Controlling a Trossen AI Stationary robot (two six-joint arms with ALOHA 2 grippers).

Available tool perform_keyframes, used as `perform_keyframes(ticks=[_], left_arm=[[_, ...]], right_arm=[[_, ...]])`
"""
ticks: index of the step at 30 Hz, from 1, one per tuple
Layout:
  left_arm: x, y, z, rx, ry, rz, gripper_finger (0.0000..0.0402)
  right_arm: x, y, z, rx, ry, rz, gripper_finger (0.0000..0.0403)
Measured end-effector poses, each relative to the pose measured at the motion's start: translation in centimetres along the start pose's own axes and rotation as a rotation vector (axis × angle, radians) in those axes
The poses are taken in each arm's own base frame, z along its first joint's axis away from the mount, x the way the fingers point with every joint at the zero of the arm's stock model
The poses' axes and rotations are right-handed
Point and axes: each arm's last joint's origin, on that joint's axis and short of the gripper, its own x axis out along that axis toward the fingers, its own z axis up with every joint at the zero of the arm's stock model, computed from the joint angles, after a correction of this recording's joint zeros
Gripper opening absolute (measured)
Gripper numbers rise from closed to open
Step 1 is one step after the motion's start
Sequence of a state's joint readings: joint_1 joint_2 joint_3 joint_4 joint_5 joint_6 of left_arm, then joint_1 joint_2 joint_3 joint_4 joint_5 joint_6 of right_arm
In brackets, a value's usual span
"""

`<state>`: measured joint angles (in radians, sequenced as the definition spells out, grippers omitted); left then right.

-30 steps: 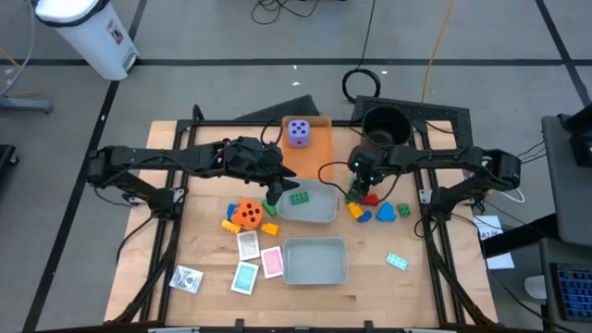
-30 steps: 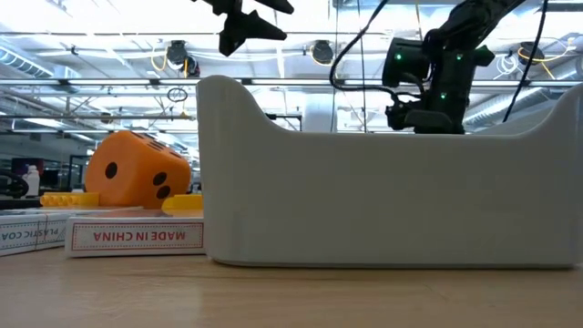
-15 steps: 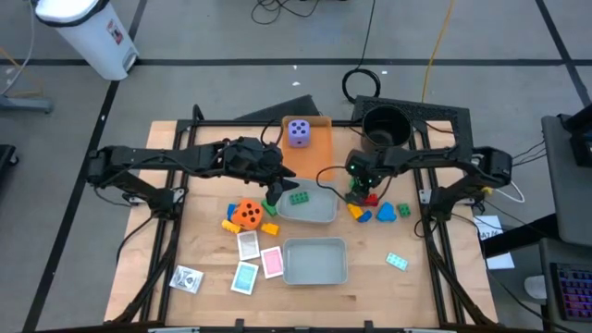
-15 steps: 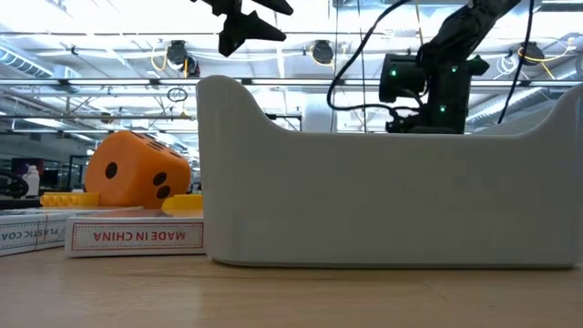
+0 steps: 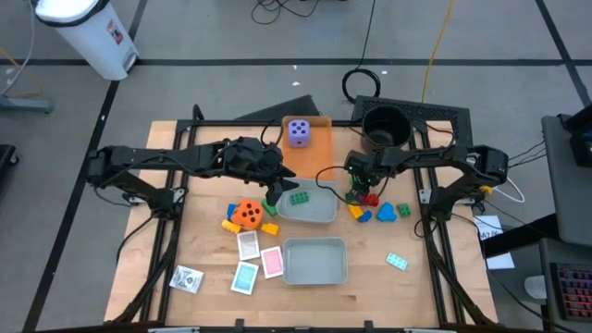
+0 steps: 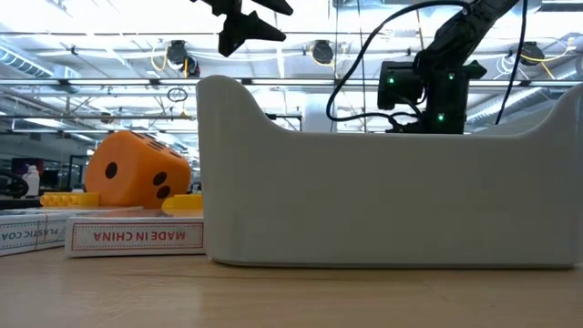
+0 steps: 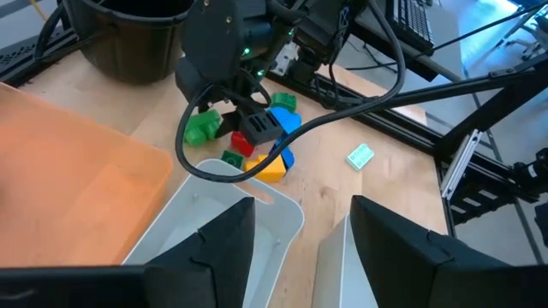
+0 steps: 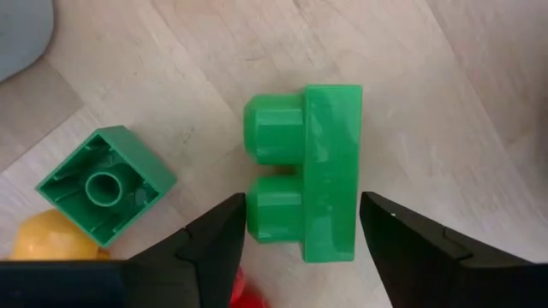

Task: Pick & Place Toys
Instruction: Put the green game piece into the top gray bin

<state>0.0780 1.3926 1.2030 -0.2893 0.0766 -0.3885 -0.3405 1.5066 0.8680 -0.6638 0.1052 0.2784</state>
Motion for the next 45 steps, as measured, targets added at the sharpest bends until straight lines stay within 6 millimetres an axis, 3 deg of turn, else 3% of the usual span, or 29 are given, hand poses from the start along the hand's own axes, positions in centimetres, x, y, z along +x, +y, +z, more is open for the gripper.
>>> perform_keyframes(ticks=[7, 27, 34, 40, 45], left_arm=[[0.0, 0.0, 0.0, 0.000, 0.000, 0.000, 0.0198], [0.0, 0.0, 0.0, -0.003, 0.000, 0.000, 0.0198], [0.0, 0.0, 0.0, -0.005, 0.000, 0.000, 0.0198], [0.0, 0.0, 0.0, -0.002, -0.001, -0.001, 0.0198], [0.0, 0.0, 0.0, 0.003, -0.003, -0.001, 0.0198]], right_arm=[[0.0, 0.0, 0.0, -0.003, 0.000, 0.001, 0.0195], [-0.2, 0.0, 0.0, -0.002, -0.006, 0.007, 0.0179], [-2.0, -0.1, -0.2, 0.032, -0.072, 0.069, 0.0165], [-4.5, -0.5, -0.6, 0.073, -0.172, 0.115, 0.0131], [-5.2, -0.7, -0.8, 0.089, -0.200, 0.124, 0.0109]])
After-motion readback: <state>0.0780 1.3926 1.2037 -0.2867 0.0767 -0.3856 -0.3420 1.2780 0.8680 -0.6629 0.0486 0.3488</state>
